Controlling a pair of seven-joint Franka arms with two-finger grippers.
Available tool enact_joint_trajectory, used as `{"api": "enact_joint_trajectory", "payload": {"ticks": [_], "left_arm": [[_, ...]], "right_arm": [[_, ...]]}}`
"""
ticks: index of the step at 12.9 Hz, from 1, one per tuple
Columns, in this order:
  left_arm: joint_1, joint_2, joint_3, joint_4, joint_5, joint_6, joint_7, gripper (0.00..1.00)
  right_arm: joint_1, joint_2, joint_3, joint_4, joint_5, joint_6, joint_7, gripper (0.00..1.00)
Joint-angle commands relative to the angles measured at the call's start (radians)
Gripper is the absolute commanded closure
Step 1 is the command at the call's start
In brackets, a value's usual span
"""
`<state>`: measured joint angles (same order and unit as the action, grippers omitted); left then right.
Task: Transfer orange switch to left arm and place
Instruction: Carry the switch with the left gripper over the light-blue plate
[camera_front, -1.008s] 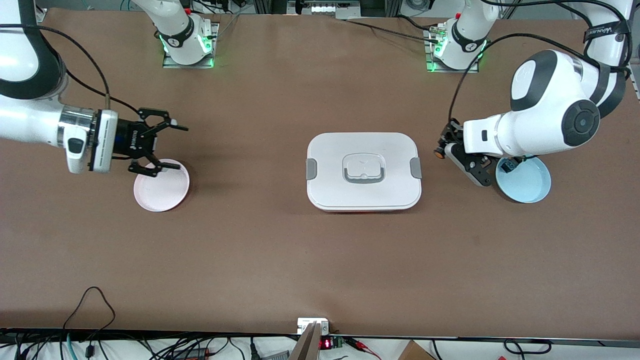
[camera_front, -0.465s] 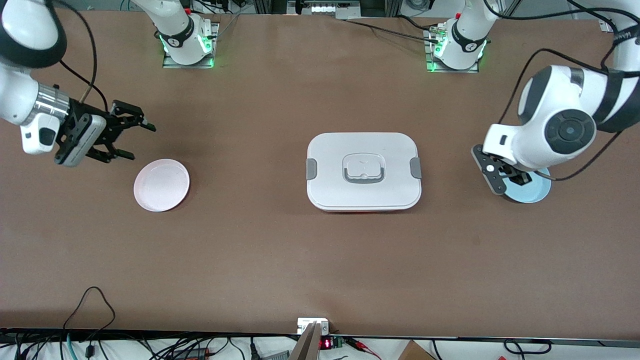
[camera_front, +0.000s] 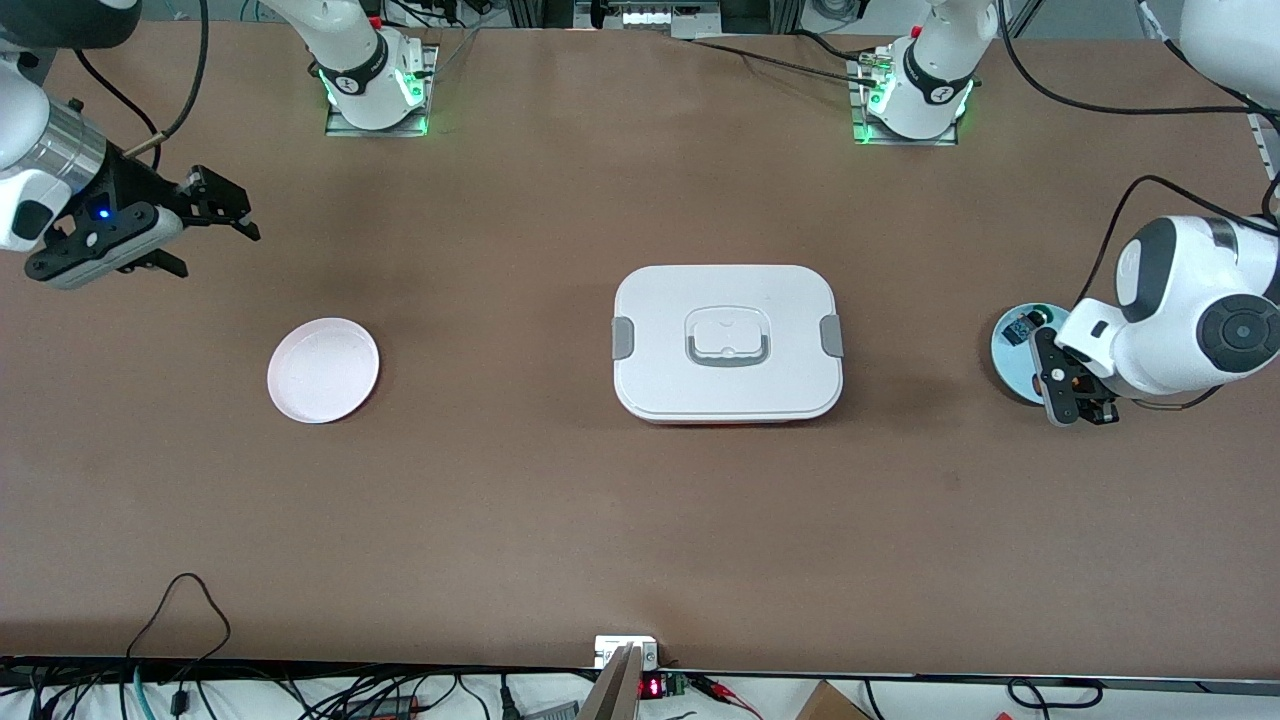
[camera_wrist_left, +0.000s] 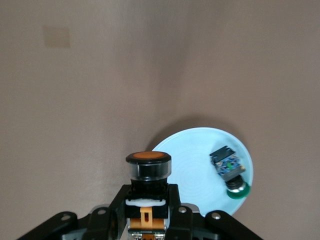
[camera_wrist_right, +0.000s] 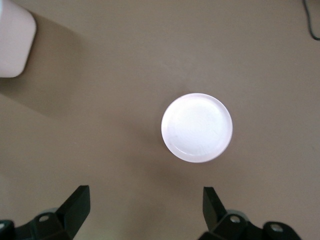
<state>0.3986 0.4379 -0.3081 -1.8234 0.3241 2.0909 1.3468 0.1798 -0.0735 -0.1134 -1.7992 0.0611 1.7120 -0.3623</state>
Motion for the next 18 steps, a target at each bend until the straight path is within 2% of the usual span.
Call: {"api": "enact_joint_trajectory", "payload": {"ticks": [1, 4, 6, 10, 14, 16, 17, 18], "left_arm": [[0.081, 0.033, -0.014, -0.047, 0.026, 0.122, 0.095, 0.85], [0.126, 0.084, -0.016, -0.048, 0.026, 0.156, 0.144, 0.86], [0.131, 0.104, -0.016, -0.048, 0.026, 0.156, 0.144, 0.86], [0.146, 0.134, -0.016, -0.050, 0.026, 0.158, 0.144, 0.86], [0.160, 0.139, -0.014, -0.077, 0.026, 0.198, 0.146, 0.82], [0.161, 0.136, -0.014, -0.077, 0.026, 0.198, 0.146, 0.72], [0.163, 0.134, -0.016, -0.077, 0.026, 0.196, 0.147, 0.58], [0.180, 0.133, -0.017, -0.077, 0.026, 0.192, 0.156, 0.16]], "right_arm": [[0.021, 0.018, -0.005, 0.069, -0.050, -0.066, 0.112, 0.00], [0.010, 0.067, 0.021, 0.152, -0.050, -0.106, 0.200, 0.00], [-0.008, 0.096, 0.023, 0.146, -0.052, -0.077, 0.204, 0.00], [-0.080, 0.098, 0.084, 0.139, -0.052, -0.054, 0.192, 0.00], [-0.072, 0.104, 0.087, 0.152, -0.055, -0.061, 0.204, 0.00], [-0.068, 0.104, 0.089, 0.150, -0.055, -0.065, 0.220, 0.00], [-0.063, 0.104, 0.089, 0.152, -0.057, -0.063, 0.226, 0.00], [-0.062, 0.104, 0.089, 0.152, -0.067, -0.057, 0.226, 0.00]]}}
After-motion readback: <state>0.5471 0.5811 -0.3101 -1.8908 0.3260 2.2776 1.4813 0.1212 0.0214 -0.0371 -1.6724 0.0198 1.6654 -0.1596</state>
